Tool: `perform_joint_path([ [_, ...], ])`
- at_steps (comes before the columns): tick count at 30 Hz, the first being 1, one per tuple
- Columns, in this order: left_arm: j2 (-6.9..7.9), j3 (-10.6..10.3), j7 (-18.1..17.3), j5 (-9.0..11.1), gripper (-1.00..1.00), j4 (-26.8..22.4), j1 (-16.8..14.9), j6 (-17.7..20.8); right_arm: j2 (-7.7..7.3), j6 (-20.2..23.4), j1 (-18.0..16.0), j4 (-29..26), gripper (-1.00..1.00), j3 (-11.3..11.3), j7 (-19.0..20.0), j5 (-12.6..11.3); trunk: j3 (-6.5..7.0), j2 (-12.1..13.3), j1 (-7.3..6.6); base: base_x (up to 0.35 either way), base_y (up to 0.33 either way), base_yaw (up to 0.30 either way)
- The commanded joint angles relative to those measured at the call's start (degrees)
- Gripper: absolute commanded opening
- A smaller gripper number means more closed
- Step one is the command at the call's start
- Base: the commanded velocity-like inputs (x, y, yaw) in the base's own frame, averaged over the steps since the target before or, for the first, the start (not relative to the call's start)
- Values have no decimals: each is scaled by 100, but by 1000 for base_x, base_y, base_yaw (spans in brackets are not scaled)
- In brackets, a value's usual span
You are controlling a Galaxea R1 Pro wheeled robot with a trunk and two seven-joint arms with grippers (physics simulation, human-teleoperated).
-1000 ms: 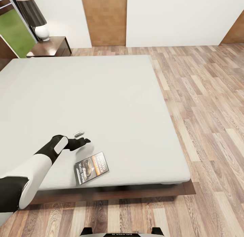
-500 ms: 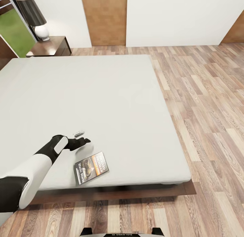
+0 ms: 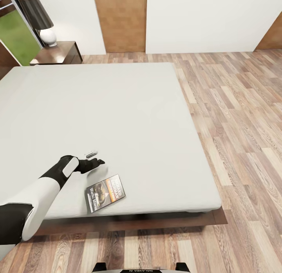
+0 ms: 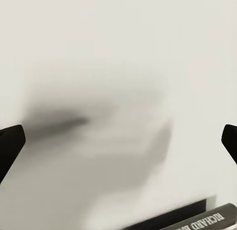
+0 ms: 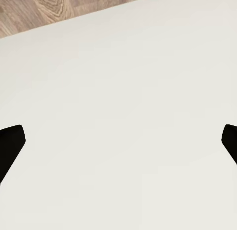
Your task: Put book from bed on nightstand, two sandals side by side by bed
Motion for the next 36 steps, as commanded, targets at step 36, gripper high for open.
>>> perform_joint_path([
  [36, -126, -40, 406, -38, 100, -33, -2, -3, -1, 10, -1, 1, 100, -36, -18, 61, -2, -2, 0, 0, 0, 0],
])
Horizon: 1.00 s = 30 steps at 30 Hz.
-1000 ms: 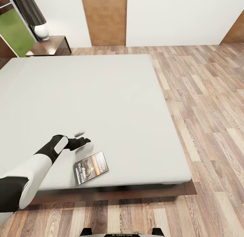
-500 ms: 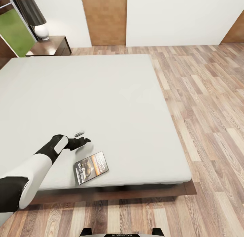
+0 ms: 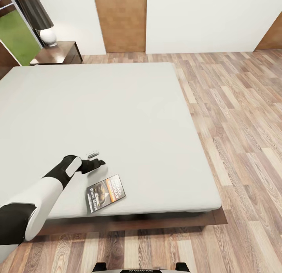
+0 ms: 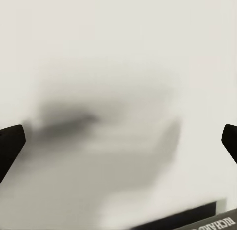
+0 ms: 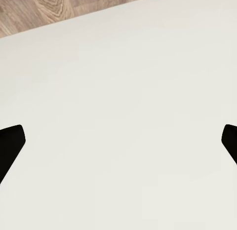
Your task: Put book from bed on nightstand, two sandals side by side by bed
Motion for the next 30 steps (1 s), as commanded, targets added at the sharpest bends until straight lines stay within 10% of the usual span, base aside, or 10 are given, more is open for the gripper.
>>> perform_joint_path([
  [1, -5, -31, 29, 10, 100, -8, -1, 16, -1, 10, -2, 5, 100, -44, -17, 61, -2, -2, 0, 0, 0, 0],
  [30, -42, -32, 155, -10, 100, -22, -1, 12, -1, 10, -2, 7, 100, -44, -17, 61, -2, -2, 0, 0, 0, 0],
])
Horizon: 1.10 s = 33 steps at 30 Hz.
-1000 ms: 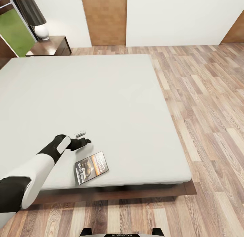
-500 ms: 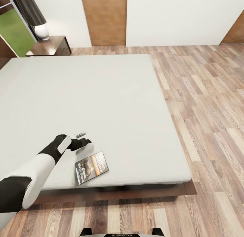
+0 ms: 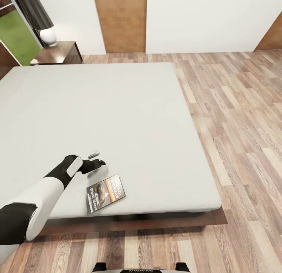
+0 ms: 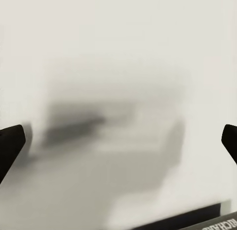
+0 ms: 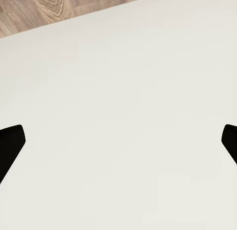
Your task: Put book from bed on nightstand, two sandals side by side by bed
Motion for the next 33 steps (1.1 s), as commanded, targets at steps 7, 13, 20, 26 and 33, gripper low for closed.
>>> perform_joint_path([
  [7, 0, -36, 44, 30, 100, -5, -1, 9, -1, 10, -2, 3, 100, -44, -17, 61, -2, -2, 0, 0, 0, 0],
  [13, -21, -36, 161, 30, 100, -9, -1, 0, -1, 10, -2, 4, 100, -44, -17, 61, -2, -2, 0, 0, 0, 0],
  [20, -57, -36, 247, 30, 100, -10, -1, -6, -1, 10, -2, 5, 100, -44, -17, 61, -2, -2, 0, 0, 0, 0],
  [26, -81, -36, 292, 30, 100, -11, -1, -13, -1, 10, 0, 5, 100, -44, -17, 61, -2, -2, 0, 0, 0, 0],
  [33, -94, -36, 352, 33, 100, -11, -1, -16, -1, 10, -1, 5, 100, -44, -17, 61, -2, -2, 0, 0, 0, 0],
])
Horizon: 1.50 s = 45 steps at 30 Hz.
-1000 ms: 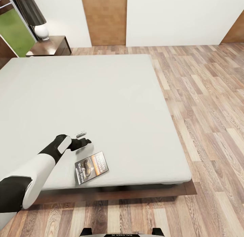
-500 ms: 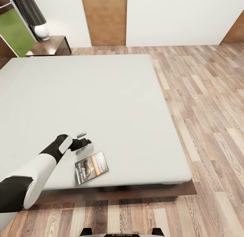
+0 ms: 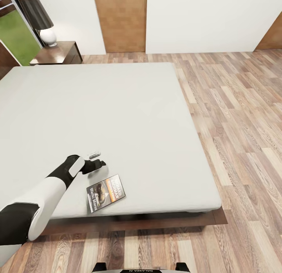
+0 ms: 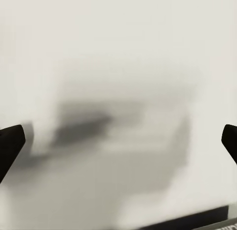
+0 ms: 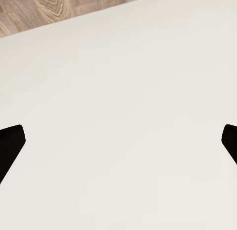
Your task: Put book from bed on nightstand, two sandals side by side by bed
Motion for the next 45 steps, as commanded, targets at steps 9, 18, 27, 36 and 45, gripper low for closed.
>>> perform_joint_path([
  [9, -24, -45, 56, 63, 100, -11, 0, 18, -1, 10, -1, 4, 100, -45, -17, 61, -20, -42, 22, 0, 0, 0],
  [18, -34, -50, 50, 62, 100, -13, 0, 20, -1, 10, -2, 4, 100, -45, -17, 61, -92, -202, 110, 0, 0, 0],
  [27, -36, -51, 35, 65, 100, -13, 0, 23, -1, 10, -1, 2, 100, -44, -17, 61, -92, -202, 110, 0, 0, 0],
  [36, -36, -51, 26, 64, 100, -12, 0, 24, -1, 10, -2, 4, 100, -44, -17, 61, -128, -283, 154, 0, 0, 0],
  [45, -36, -51, 15, 66, 100, -13, 0, 26, -1, 10, 0, 4, 100, -44, -17, 61, -164, -363, 198, 0, 0, 0],
])
